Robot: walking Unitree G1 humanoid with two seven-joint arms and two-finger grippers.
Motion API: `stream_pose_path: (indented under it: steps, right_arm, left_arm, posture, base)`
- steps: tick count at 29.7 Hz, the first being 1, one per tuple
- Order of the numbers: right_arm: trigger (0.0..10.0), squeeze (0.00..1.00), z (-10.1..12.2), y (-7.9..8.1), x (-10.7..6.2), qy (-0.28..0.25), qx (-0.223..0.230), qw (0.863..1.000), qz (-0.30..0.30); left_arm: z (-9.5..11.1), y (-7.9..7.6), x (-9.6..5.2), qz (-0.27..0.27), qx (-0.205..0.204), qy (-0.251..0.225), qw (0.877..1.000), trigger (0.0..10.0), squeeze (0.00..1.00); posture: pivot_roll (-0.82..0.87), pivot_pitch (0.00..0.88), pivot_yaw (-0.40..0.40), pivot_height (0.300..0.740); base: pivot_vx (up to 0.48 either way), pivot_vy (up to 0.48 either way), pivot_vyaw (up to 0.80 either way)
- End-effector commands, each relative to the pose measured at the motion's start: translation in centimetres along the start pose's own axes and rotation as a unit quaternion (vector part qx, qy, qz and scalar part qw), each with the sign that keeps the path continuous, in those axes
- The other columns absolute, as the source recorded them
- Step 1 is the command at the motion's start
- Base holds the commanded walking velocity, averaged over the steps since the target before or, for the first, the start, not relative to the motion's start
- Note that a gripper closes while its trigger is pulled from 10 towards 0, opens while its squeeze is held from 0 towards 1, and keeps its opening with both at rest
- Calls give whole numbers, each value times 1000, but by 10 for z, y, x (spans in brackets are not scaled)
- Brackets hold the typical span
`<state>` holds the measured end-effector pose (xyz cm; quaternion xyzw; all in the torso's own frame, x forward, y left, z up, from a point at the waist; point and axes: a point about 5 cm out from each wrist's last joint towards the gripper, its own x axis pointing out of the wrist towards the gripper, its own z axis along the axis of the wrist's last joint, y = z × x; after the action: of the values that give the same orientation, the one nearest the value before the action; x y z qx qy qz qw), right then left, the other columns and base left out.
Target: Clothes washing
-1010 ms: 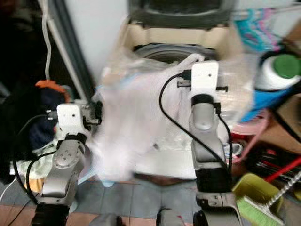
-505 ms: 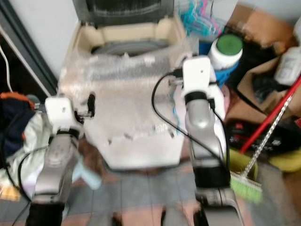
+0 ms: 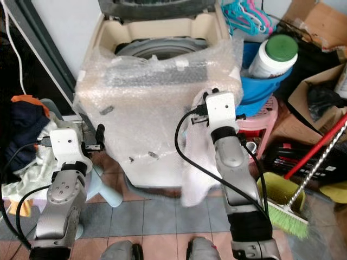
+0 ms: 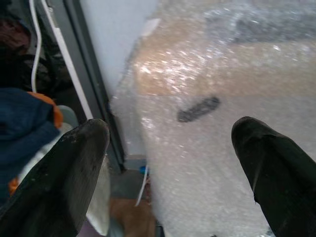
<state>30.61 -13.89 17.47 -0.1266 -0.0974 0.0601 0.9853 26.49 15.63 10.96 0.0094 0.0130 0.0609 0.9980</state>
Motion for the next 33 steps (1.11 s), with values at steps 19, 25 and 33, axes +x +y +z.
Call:
stream_pose_path:
  steps: [19,25,33]
  right_arm:
    - [10000,0,12,7,0,-37,-7,999,19]
    - [10000,0,5,-2,-2,-20,-9,1000,-3]
    - [10000,0,20,-5,8,-58,-22,998,12]
  left_arm:
    - [0,-1,-7,-18,2,4,1000,10000,0]
    - [1,2,-8,-19,2,3,1000,10000,0]
    - [4,1,-10,-41,-6,-11,999,10000,0]
  posture:
    - [-49,61,88,740]
    - [-50,53,88,740]
    - [-51,50,95,740]
  base:
    - [89,239,0]
    - [0,0,0]
    - [0,0,0]
